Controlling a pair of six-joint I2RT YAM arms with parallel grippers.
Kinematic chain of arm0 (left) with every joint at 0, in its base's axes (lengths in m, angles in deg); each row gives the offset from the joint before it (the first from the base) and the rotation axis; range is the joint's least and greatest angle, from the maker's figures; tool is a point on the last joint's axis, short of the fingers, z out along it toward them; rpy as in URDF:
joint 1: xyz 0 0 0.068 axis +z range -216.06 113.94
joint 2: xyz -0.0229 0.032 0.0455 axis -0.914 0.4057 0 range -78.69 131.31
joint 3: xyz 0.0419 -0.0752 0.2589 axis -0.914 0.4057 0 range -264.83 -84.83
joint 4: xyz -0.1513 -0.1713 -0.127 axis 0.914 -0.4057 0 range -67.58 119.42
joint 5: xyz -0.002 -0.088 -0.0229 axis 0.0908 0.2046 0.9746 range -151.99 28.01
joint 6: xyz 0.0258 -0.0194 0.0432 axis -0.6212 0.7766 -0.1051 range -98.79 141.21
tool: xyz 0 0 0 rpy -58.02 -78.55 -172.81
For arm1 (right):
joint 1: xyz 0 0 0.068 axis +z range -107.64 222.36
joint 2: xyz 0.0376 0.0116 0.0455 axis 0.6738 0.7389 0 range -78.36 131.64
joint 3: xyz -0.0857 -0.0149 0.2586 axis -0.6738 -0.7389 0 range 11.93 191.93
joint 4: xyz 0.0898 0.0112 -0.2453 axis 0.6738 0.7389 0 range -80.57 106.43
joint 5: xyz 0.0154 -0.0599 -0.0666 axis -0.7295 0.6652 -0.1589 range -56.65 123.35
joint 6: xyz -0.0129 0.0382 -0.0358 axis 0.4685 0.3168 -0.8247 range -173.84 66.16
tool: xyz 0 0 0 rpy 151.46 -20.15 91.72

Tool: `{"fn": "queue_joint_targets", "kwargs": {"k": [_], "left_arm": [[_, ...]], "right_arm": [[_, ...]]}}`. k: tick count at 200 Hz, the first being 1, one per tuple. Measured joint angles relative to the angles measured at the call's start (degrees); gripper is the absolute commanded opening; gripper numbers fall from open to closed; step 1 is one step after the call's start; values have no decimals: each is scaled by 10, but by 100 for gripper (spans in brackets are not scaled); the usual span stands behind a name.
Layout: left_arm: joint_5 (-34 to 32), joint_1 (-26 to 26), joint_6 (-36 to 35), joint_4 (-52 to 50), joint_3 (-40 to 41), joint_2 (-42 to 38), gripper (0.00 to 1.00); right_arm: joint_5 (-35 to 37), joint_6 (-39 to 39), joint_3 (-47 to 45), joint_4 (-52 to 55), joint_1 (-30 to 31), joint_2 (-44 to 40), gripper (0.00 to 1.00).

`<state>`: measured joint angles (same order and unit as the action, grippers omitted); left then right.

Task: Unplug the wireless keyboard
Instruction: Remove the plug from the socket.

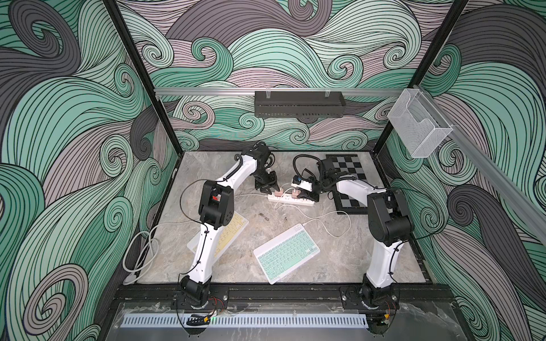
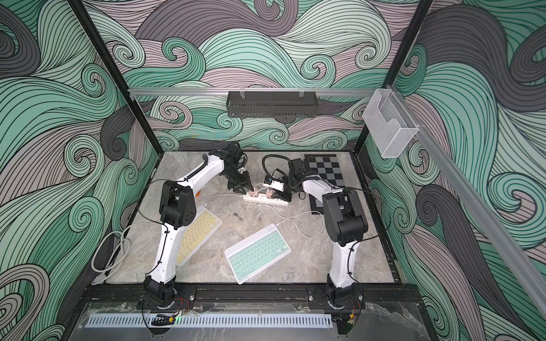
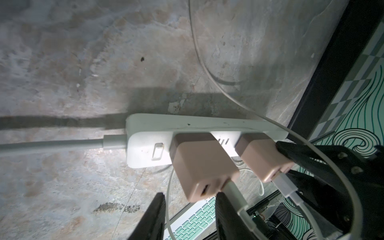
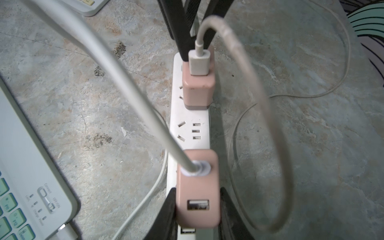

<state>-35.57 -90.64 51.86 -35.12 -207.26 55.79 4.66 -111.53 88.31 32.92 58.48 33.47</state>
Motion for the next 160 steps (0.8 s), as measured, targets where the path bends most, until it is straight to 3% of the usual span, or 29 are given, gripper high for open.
{"fn": "queue_joint_targets", "kwargs": {"k": [70, 160], "left_arm": [[-17, -15, 0, -23, -26, 21, 39], [-20, -22, 0, -22, -23, 20, 39]], "right_arm": [[6, 18, -73, -72, 6, -29, 0], [-77, 164, -197, -268, -24, -59, 0]]}}
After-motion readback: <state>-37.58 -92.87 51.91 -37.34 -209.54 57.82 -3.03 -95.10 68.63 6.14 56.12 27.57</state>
